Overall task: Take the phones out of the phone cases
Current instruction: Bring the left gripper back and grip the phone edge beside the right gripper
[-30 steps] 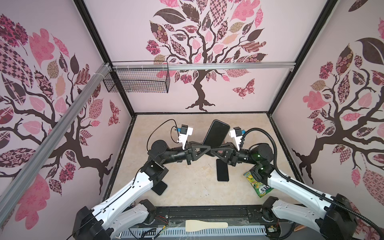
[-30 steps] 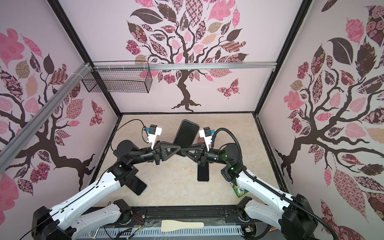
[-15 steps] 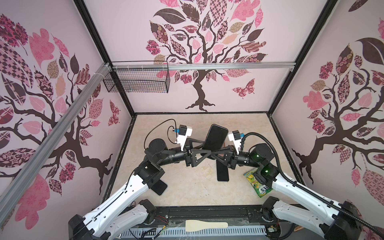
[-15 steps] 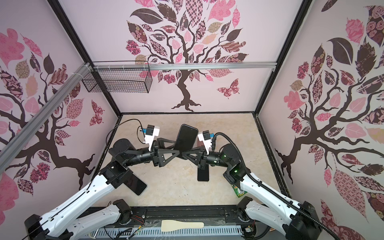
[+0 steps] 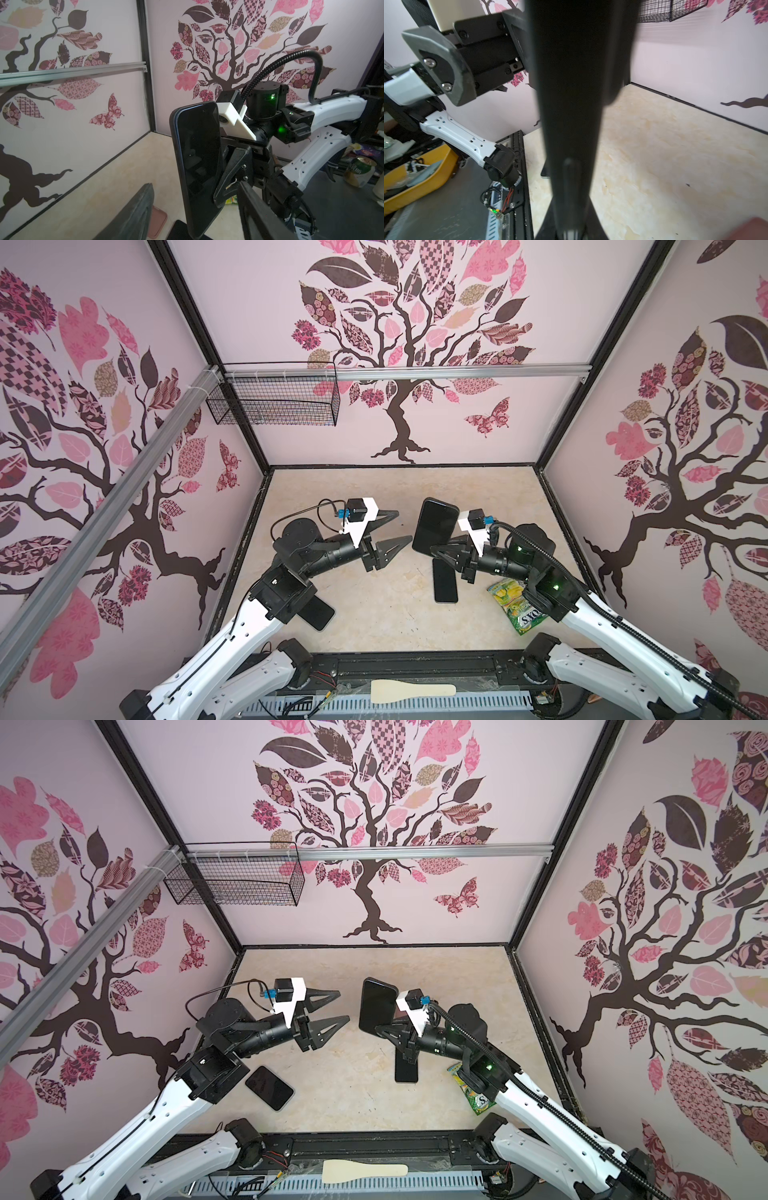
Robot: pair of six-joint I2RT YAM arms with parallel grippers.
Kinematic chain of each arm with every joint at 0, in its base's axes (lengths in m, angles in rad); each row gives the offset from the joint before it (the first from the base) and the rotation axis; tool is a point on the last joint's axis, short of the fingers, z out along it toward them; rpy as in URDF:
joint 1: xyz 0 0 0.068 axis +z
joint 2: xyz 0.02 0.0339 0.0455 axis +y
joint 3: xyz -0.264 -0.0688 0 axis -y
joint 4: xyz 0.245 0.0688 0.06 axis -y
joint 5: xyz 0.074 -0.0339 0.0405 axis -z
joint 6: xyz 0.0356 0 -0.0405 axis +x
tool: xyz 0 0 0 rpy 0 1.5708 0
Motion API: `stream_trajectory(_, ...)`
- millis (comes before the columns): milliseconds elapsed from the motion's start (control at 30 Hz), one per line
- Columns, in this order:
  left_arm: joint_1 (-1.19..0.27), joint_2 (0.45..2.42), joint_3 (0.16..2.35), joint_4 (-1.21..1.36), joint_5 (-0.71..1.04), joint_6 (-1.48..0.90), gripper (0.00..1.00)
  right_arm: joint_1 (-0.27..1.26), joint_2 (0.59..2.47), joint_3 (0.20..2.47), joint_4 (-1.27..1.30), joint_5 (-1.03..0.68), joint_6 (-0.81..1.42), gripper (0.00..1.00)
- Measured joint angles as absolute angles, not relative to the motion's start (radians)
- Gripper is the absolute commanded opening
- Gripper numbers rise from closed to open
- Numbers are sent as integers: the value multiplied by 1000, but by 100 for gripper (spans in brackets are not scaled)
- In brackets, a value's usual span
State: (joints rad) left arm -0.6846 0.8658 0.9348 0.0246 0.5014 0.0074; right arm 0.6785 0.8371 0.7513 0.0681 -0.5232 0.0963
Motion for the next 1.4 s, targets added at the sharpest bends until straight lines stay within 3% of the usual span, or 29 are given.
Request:
stream_trajectory(167, -685, 881, 935, 87, 501, 150, 63, 678, 805, 737, 79, -426, -71, 0)
stream_trajectory(567, -722, 956, 935, 174, 525, 345, 31, 678, 829, 738, 2, -332, -254, 0)
stream_trajectory(1233, -773, 994, 935, 196, 513, 447, 27, 678, 829, 738, -19, -373, -285, 0)
stream_trajectory(1400, -773, 994, 935, 197, 488, 457, 32, 678, 826, 738, -18, -378, -284, 0)
